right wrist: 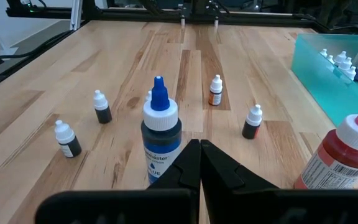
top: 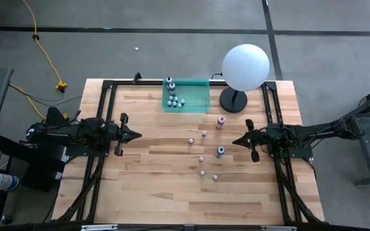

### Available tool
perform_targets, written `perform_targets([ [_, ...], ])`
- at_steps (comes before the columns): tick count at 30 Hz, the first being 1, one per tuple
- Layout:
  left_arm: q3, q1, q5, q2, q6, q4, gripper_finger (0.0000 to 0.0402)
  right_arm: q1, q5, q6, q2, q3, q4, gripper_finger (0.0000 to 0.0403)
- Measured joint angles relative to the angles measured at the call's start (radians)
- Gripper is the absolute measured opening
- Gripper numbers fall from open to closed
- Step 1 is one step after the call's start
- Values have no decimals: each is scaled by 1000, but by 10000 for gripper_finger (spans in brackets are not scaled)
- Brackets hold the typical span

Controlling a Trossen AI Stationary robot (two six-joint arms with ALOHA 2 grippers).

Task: Pick & Place food coloring
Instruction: Put the big pink food coloring bottle into the bin

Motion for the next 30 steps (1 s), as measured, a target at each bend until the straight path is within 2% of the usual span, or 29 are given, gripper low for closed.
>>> perform_targets([
  [9,-1,0,-4,1,60,-23,0,0,0,0,0,0,0,0],
  [15,-1,6,-9,33,56,-23,0,0,0,0,0,0,0,0],
  [20,-1,60,8,58,23,-25,0,0,0,0,0,0,0,0],
  [30,19,79,-7,56,23,-36,0,0,0,0,0,0,0,0],
])
